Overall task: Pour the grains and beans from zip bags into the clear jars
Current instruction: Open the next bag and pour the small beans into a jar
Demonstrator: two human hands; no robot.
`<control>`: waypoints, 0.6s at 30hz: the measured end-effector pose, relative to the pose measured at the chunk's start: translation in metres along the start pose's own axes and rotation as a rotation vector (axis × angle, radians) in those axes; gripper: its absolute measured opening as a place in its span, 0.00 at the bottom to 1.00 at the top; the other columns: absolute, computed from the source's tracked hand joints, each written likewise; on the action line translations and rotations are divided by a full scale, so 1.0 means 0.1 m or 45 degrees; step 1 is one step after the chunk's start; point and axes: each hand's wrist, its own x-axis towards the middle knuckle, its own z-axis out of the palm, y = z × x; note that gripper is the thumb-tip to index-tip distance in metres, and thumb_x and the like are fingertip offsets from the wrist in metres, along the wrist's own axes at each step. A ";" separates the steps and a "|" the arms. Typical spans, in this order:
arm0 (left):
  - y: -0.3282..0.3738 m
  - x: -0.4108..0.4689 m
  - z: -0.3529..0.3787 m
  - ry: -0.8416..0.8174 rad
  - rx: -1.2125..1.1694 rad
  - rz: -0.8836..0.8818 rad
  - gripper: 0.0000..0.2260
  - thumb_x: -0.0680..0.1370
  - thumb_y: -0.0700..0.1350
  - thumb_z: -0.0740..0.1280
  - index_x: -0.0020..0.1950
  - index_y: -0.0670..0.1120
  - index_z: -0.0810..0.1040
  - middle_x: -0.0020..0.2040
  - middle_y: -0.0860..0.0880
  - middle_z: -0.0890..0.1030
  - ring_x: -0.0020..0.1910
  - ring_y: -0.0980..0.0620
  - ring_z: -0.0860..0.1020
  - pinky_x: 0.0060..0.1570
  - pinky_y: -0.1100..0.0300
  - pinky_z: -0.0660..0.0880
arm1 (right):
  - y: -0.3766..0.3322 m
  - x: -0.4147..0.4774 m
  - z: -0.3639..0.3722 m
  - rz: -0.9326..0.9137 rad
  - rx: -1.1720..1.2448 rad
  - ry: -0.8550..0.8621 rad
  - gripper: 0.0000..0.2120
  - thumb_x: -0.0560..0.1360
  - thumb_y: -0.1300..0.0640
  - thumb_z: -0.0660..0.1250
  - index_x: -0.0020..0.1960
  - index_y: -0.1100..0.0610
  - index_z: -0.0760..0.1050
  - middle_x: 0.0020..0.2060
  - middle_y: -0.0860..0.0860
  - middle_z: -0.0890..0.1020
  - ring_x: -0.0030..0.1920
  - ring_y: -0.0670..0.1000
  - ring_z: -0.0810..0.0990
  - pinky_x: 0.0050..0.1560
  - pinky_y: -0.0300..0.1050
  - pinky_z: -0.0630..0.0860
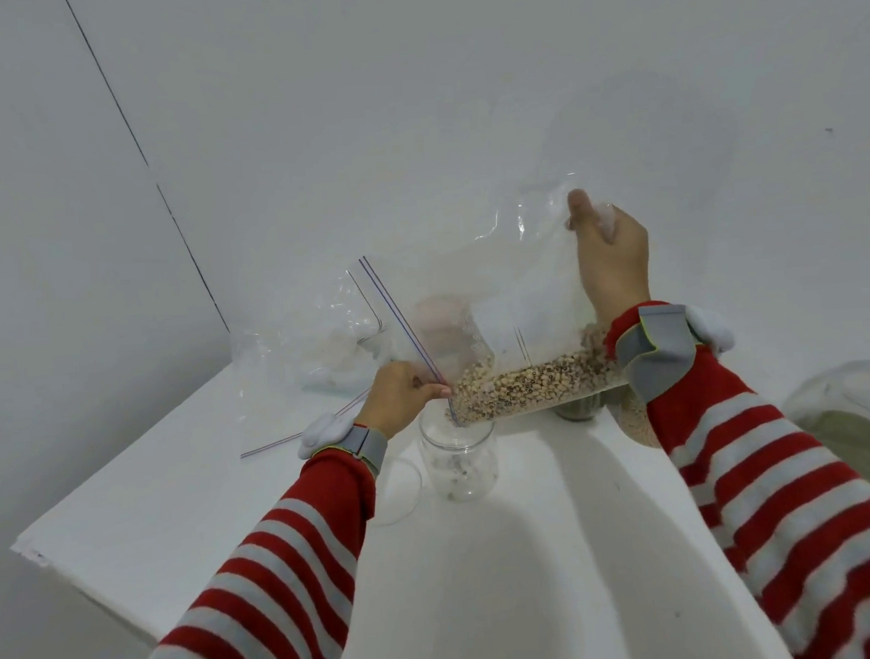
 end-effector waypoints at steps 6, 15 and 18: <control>-0.02 -0.02 -0.05 -0.065 -0.034 -0.003 0.05 0.71 0.40 0.76 0.46 0.41 0.86 0.44 0.49 0.85 0.42 0.60 0.80 0.45 0.73 0.73 | 0.08 0.08 -0.02 0.131 0.105 0.058 0.17 0.81 0.42 0.60 0.37 0.48 0.75 0.29 0.42 0.70 0.31 0.44 0.67 0.36 0.40 0.66; -0.05 -0.05 -0.12 -0.164 -0.110 -0.015 0.05 0.75 0.42 0.73 0.49 0.43 0.86 0.42 0.45 0.86 0.41 0.58 0.84 0.50 0.67 0.77 | 0.04 0.06 0.04 -0.509 -0.128 0.201 0.16 0.83 0.51 0.54 0.49 0.60 0.75 0.32 0.48 0.78 0.27 0.52 0.74 0.31 0.47 0.71; -0.09 -0.07 -0.15 -0.196 -0.198 -0.027 0.03 0.75 0.40 0.73 0.47 0.44 0.85 0.43 0.43 0.86 0.43 0.52 0.85 0.53 0.61 0.79 | 0.06 0.09 0.06 -0.661 -0.383 0.213 0.21 0.84 0.46 0.51 0.51 0.59 0.76 0.27 0.49 0.77 0.25 0.57 0.76 0.28 0.52 0.74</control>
